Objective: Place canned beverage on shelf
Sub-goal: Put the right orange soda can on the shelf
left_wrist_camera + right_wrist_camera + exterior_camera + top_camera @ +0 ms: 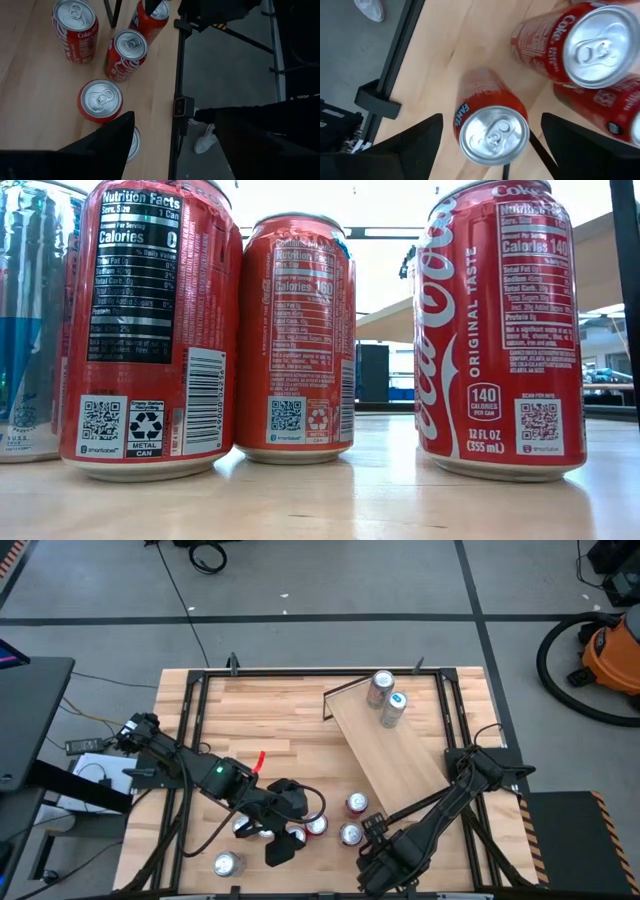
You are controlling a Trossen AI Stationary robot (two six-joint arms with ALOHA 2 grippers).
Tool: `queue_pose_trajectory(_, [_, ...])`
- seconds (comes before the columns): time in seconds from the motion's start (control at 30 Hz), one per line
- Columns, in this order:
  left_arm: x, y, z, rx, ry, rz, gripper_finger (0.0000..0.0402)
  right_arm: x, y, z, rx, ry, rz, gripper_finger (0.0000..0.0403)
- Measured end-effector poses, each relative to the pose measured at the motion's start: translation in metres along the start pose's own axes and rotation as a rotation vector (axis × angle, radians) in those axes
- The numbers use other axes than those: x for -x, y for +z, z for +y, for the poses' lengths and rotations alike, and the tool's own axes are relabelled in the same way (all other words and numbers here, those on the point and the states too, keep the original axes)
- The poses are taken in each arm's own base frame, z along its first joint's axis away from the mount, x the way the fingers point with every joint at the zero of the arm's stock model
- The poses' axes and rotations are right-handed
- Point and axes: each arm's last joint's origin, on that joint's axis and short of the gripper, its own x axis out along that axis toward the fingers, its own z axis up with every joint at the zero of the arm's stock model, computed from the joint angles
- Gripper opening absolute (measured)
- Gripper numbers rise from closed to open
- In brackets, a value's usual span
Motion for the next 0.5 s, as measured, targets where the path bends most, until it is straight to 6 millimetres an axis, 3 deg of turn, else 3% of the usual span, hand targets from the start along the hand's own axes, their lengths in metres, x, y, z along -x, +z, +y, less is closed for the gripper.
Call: queue_pose_trajectory(0.5, [0.000,0.000,0.000,-0.004,0.000,0.001,0.0286,-0.042,-0.007,0.001,-0.012,-0.001,0.072,0.0348])
